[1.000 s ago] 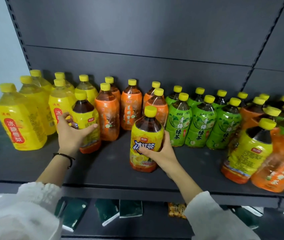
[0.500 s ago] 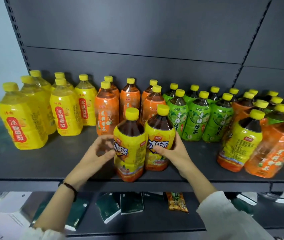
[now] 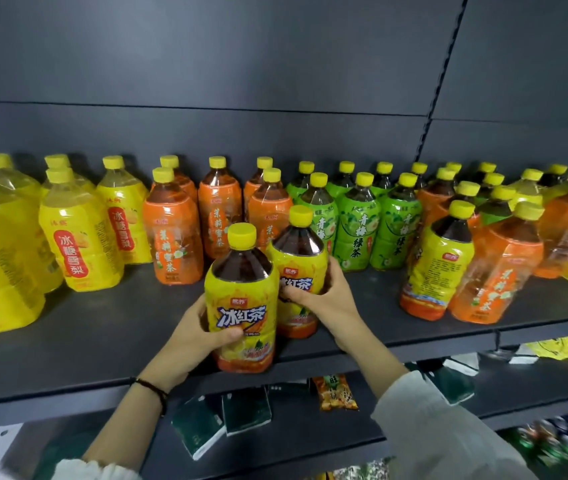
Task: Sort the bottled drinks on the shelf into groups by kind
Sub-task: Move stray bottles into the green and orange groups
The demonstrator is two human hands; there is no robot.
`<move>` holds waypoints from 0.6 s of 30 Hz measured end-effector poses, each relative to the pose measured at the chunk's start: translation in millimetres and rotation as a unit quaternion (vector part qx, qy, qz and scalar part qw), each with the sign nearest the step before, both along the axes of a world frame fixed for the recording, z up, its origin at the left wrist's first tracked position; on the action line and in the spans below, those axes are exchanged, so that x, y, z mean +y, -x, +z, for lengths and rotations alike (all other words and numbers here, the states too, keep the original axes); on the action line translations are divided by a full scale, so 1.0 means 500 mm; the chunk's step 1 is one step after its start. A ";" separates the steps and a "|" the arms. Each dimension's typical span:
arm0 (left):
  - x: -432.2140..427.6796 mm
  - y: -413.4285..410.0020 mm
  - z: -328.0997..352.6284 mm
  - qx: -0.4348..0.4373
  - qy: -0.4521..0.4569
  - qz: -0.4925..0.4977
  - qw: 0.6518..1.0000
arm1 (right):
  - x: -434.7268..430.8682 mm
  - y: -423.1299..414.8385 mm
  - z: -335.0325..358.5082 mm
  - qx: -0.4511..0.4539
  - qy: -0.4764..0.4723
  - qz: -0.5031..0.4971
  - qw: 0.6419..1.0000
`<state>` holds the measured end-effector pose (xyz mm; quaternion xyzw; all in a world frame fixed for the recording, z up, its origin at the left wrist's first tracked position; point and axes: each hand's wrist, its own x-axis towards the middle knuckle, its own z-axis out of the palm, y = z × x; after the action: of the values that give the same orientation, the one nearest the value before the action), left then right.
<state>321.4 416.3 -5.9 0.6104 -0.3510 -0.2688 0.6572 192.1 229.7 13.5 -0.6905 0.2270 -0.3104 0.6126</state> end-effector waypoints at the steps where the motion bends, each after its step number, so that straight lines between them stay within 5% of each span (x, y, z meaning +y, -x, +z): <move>1: -0.003 0.000 -0.003 0.003 0.007 0.015 1.000 | -0.005 0.007 0.000 0.001 -0.001 -0.001 1.000; 18: -0.159 0.308 0.031 -0.003 0.054 0.083 0.995 | -0.113 0.348 -0.003 -0.067 -0.063 -0.013 0.996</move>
<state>167.3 336.9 9.4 0.6019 -0.3153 -0.1916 0.7083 17.9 173.3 12.0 -0.6250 0.2134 -0.3492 0.6647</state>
